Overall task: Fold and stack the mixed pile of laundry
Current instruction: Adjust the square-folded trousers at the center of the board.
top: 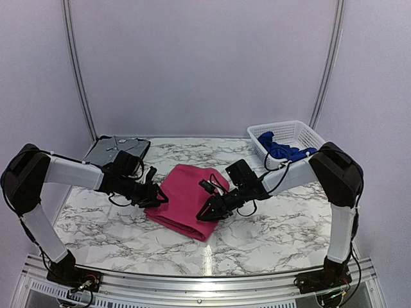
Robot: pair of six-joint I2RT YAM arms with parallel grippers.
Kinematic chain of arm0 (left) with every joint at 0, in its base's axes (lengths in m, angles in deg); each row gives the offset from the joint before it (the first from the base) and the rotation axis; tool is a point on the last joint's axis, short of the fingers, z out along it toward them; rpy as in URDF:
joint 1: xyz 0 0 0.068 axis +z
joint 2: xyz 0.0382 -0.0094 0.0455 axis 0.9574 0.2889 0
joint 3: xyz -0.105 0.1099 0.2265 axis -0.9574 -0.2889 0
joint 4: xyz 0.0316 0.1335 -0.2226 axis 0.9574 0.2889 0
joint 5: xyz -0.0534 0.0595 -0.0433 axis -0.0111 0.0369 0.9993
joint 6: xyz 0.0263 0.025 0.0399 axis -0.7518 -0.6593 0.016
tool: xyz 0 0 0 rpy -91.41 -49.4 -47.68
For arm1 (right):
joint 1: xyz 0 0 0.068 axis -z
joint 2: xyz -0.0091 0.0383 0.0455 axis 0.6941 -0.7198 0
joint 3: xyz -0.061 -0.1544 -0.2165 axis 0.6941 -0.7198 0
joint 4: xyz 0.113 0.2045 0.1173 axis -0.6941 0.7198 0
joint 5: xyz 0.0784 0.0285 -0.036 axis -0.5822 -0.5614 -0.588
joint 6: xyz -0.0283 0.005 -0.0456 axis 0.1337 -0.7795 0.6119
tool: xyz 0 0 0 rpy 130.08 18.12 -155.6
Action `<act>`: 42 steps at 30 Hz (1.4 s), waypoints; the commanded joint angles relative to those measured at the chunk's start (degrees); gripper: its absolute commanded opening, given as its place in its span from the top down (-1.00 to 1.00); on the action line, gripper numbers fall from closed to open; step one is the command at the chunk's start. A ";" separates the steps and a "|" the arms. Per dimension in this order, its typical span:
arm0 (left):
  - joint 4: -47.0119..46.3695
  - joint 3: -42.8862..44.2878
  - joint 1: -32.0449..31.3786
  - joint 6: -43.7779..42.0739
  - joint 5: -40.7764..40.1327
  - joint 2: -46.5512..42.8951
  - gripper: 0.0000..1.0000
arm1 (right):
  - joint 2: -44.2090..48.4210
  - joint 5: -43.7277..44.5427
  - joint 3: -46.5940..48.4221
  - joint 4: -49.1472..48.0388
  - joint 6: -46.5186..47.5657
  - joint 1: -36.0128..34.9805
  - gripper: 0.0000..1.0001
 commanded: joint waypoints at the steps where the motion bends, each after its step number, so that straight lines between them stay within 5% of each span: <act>1: 12.21 3.60 1.83 -7.24 -10.11 0.02 -0.03 | -1.01 3.79 0.81 12.43 3.44 -1.38 0.02; 10: 16.26 6.14 -1.44 -11.56 -10.47 -9.07 -0.09 | 1.47 5.47 12.14 21.61 6.97 -0.67 0.02; 17: 16.17 4.34 -2.21 -10.72 -13.12 -1.72 0.13 | -2.86 3.70 9.32 19.18 5.17 -1.62 0.06; 26: 17.43 -1.77 -7.40 -10.64 -10.55 -5.37 0.15 | -7.57 14.10 7.89 29.31 13.67 9.77 0.11; 30: 16.66 -1.93 -6.49 -7.92 -11.58 -11.71 -0.11 | -7.41 19.48 17.95 35.41 18.66 10.52 0.12; 34: 12.84 -3.15 -1.30 -0.14 -14.67 -18.30 -0.96 | 0.41 23.93 19.94 32.83 20.55 7.57 0.12; 42: 5.22 -6.92 4.21 12.10 -17.53 -22.18 -0.98 | 8.26 46.71 15.67 24.21 31.97 -12.08 -0.08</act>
